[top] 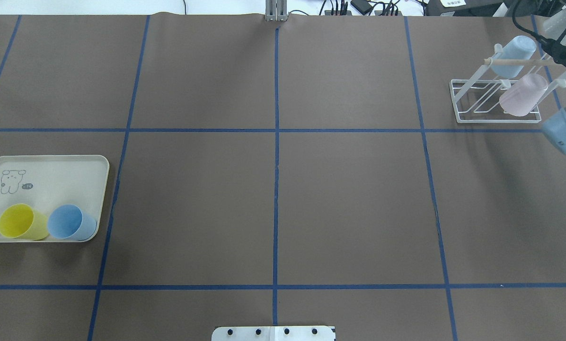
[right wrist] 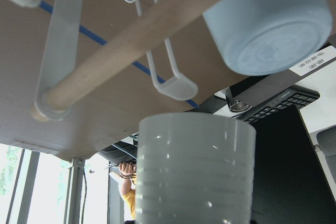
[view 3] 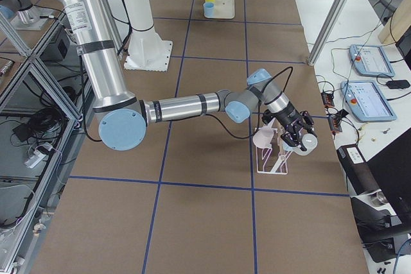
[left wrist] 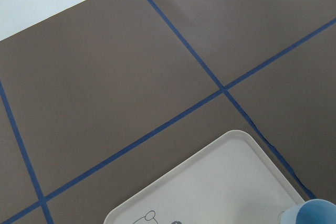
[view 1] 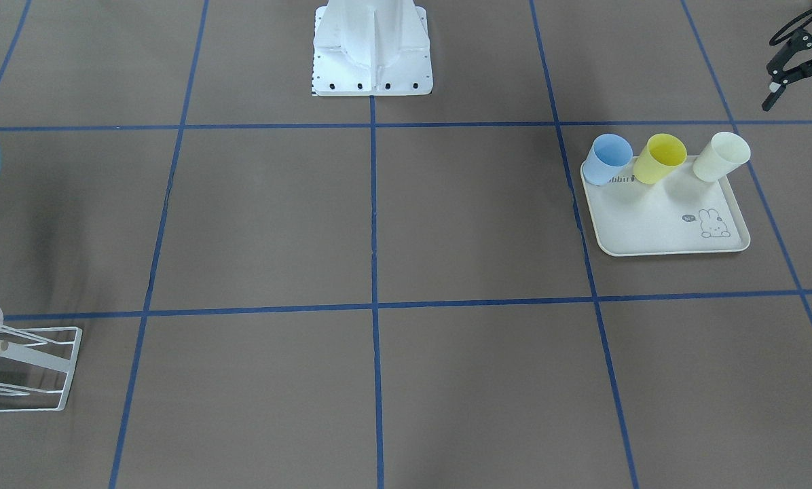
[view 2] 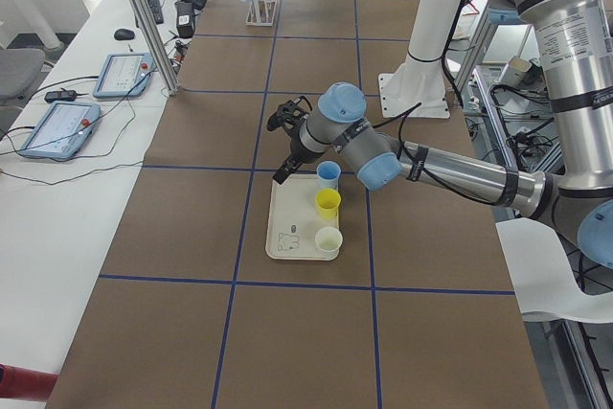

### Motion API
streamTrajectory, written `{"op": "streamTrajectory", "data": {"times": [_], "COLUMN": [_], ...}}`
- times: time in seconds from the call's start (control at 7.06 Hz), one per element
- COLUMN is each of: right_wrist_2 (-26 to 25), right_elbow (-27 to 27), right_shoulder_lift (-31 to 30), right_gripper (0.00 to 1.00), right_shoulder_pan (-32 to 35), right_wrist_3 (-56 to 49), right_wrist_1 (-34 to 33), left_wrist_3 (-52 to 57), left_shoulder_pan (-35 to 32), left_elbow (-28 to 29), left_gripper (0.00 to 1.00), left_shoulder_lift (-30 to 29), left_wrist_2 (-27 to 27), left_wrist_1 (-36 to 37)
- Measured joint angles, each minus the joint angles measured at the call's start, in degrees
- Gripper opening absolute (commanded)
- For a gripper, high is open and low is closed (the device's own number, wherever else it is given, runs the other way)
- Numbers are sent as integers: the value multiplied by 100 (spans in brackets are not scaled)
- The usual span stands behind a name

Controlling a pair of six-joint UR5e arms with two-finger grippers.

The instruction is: Transfer IKEA cup to right arm and place on rack

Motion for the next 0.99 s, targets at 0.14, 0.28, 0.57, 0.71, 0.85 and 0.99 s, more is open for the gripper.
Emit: {"op": "streamTrajectory", "data": {"times": [0.14, 0.28, 0.57, 0.71, 0.85, 0.99], "right_wrist_2": [-156, -243, -297, -317, -350, -389], "right_elbow": [-34, -49, -56, -57, -57, -60], "right_shoulder_lift": [-26, -48, -83, -94, -96, -96], "right_gripper": [0, 0, 0, 0, 0, 0], "right_shoulder_pan": [-62, -100, -128, -148, -186, -231], "right_wrist_3": [-19, -20, -15, -11, -3, 1], "right_wrist_1": [2, 9, 17, 17, 18, 18], "left_wrist_3": [-2, -3, -3, -3, -3, -3], "left_shoulder_pan": [0, 0, 0, 0, 2, 6], "left_elbow": [-1, -1, 1, 4, 7, 11], "left_gripper": [100, 100, 100, 100, 100, 100], "left_shoulder_lift": [0, -2, -4, -5, -5, -5], "left_wrist_2": [-2, 0, -4, -4, -1, 1], "left_wrist_1": [0, 0, 0, 0, 0, 0]}}
